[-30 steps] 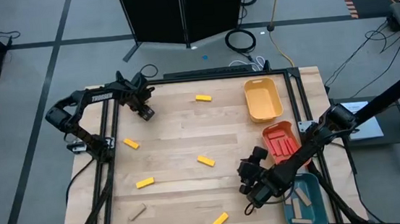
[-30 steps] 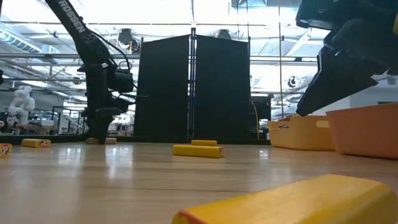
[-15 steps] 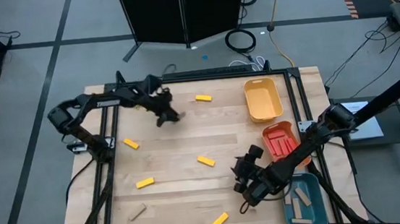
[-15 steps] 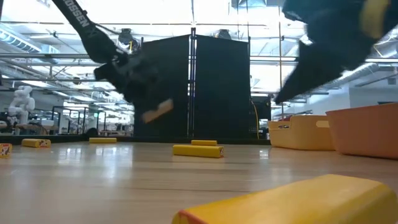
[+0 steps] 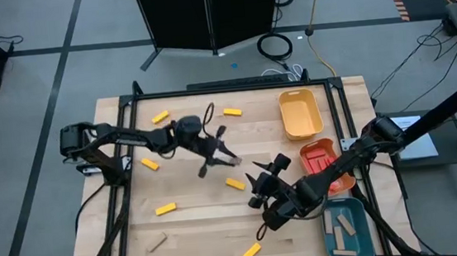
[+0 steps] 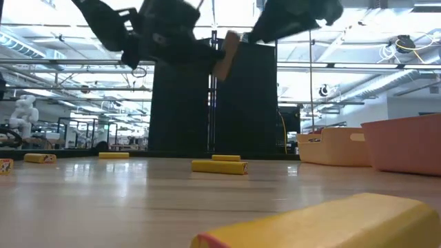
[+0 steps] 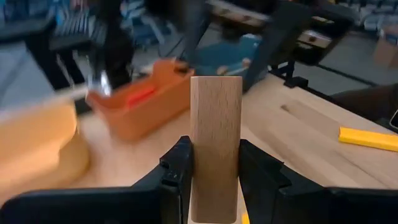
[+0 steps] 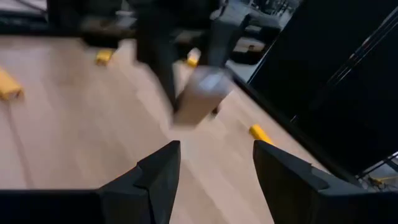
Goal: Sort blocks
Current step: Put the brown block into the blue bin
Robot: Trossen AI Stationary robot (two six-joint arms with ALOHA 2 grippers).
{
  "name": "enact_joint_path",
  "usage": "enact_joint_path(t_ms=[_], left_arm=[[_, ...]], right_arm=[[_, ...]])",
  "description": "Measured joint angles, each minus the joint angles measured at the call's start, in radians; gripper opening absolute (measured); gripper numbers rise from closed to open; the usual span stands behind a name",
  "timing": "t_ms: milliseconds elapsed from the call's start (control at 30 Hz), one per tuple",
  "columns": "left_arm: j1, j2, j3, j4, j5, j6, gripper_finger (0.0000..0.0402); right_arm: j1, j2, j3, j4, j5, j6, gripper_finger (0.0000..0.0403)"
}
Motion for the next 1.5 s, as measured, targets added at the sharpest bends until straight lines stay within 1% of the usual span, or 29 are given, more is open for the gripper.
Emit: enact_joint_path(t_ms=[100, 233, 300, 367, 500, 667, 833, 933, 1033, 1200, 1300, 1400, 1467, 1500], left_arm=[[-0.055, 0.0, 0.0, 0.031, -0.046, 0.069, 0.0095], [-0.089, -0.001, 0.001, 0.037, -0.067, 0.123, 0.0095], [-0.093, -0.002, 0.001, 0.043, -0.076, 0.131, 0.0095], [-0.092, 0.0, 0.001, 0.057, -0.085, 0.131, 0.0095], [-0.091, 0.0, 0.001, 0.085, -0.084, 0.132, 0.0095], [-0.096, 0.0, 0.001, 0.096, -0.073, 0.14, 0.0095], [-0.105, 0.0, 0.001, 0.101, -0.065, 0.148, 0.0095], [-0.106, 0.0, 0.001, 0.102, -0.065, 0.148, 0.0096], [-0.106, 0.0, 0.001, 0.102, -0.065, 0.147, 0.0096], [-0.105, 0.0, 0.002, 0.109, -0.069, 0.146, 0.0096], [-0.105, 0.0, 0.002, 0.109, -0.09, 0.141, 0.0096], [-0.105, 0.0, 0.002, 0.106, -0.094, 0.146, 0.0111], [-0.106, -0.001, 0.002, 0.095, -0.108, 0.154, 0.0131], [-0.107, -0.001, 0.002, 0.085, -0.12, 0.155, 0.0143]], right_arm=[[-0.011, 0.0, 0.043, 0.0, 0.0, -0.048, 0.0199], [-0.012, 0.0, 0.106, -0.007, -0.024, -0.116, 0.0211], [-0.015, 0.0, 0.136, -0.002, -0.076, -0.136, 0.0218], [-0.027, 0.0, 0.157, 0.006, -0.157, -0.147, 0.0224], [-0.054, -0.001, 0.164, 0.02, -0.273, -0.166, 0.0231], [-0.072, -0.001, 0.164, 0.026, -0.28, -0.176, 0.0231], [-0.074, 0.0, 0.164, 0.026, -0.239, -0.176, 0.0226], [-0.078, 0.0, 0.164, 0.026, -0.239, -0.179, 0.0211], [-0.083, 0.0, 0.164, 0.026, -0.24, -0.18, 0.0185], [-0.083, 0.0, 0.164, 0.029, -0.244, -0.189, 0.012], [-0.083, 0.0, 0.164, 0.022, -0.241, -0.196, 0.008], [-0.083, 0.0, 0.164, 0.023, -0.239, -0.198, 0.0075], [-0.083, 0.0, 0.164, 0.022, -0.248, -0.197, 0.0075], [-0.082, -0.007, 0.164, 0.016, -0.269, -0.195, 0.0075]])
